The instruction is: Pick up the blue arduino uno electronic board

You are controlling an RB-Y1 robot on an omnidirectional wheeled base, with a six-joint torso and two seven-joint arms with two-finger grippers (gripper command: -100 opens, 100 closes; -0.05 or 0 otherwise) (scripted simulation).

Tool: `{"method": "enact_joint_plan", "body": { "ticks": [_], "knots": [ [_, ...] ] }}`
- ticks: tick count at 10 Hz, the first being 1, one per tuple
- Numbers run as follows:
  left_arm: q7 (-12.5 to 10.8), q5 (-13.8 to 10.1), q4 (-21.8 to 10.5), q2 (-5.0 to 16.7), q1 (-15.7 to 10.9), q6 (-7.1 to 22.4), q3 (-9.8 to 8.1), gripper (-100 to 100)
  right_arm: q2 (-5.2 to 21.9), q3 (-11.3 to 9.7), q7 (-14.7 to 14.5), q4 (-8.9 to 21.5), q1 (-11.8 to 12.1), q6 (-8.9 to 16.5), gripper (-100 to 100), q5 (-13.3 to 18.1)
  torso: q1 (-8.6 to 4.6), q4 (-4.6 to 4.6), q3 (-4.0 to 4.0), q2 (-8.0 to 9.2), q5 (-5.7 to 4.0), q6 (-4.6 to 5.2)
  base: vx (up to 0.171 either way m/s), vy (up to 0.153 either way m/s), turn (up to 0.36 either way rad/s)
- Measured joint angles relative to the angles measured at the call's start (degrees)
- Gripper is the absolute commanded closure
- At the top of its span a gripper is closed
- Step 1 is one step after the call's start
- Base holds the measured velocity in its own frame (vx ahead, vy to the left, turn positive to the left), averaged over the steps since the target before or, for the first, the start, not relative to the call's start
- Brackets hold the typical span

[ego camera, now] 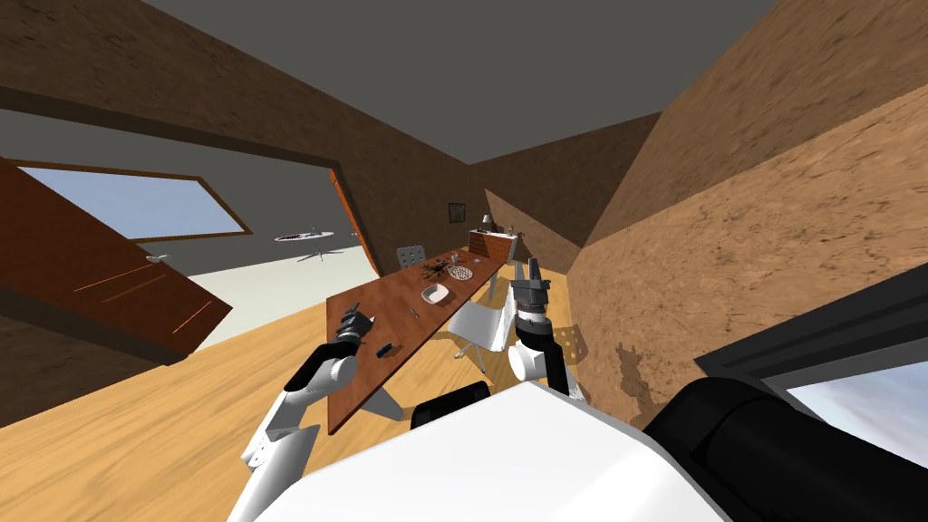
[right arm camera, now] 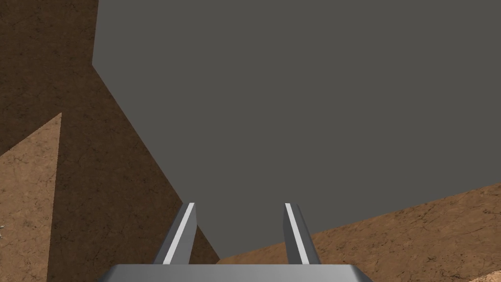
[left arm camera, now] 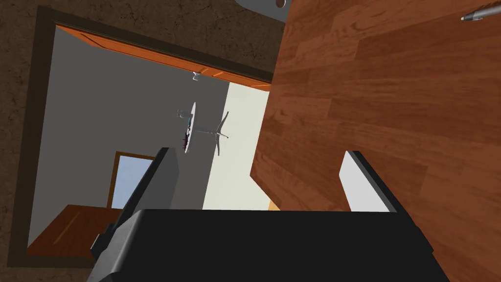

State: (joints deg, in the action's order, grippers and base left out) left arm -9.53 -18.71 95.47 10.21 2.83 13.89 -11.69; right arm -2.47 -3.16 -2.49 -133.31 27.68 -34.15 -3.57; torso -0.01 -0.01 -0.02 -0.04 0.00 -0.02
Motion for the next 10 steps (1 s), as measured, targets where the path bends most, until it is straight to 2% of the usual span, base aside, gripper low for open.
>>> {"method": "enact_joint_plan", "body": {
  "ticks": [4,6,9,10],
  "knots": [
    [-0.9,-1.1,-5.2,0.2,-3.7,6.2,-0.28,-100,0.0,0.0,0.0,0.0,0.0,0.0,0,0.0,-0.01,-0.01,-0.02,-0.03,0.00,-0.01,0.011,-0.002,-0.039],
    [-1.1,-1.4,-7.2,0.3,-4.5,8.5,-0.18,-100,0.0,0.0,0.0,0.0,0.0,0.0,0,0.0,-0.01,0.00,0.00,0.00,0.00,-0.03,0.008,-0.003,-0.017],
    [-2.0,-3.0,-11.3,1.6,-7.2,13.2,-0.14,-100,0.0,0.0,0.0,0.0,0.0,0.0,0,0.0,-0.01,-0.01,-0.02,-0.03,0.00,-0.02,0.013,-0.003,-0.022],
    [-2.3,-2.8,-12.0,1.5,-8.1,15.2,-0.32,-100,0.0,0.0,0.0,0.0,0.0,0.0,0,0.0,-0.01,-0.01,-0.02,-0.03,0.00,-0.02,0.017,-0.005,-0.018]
  ]
}}
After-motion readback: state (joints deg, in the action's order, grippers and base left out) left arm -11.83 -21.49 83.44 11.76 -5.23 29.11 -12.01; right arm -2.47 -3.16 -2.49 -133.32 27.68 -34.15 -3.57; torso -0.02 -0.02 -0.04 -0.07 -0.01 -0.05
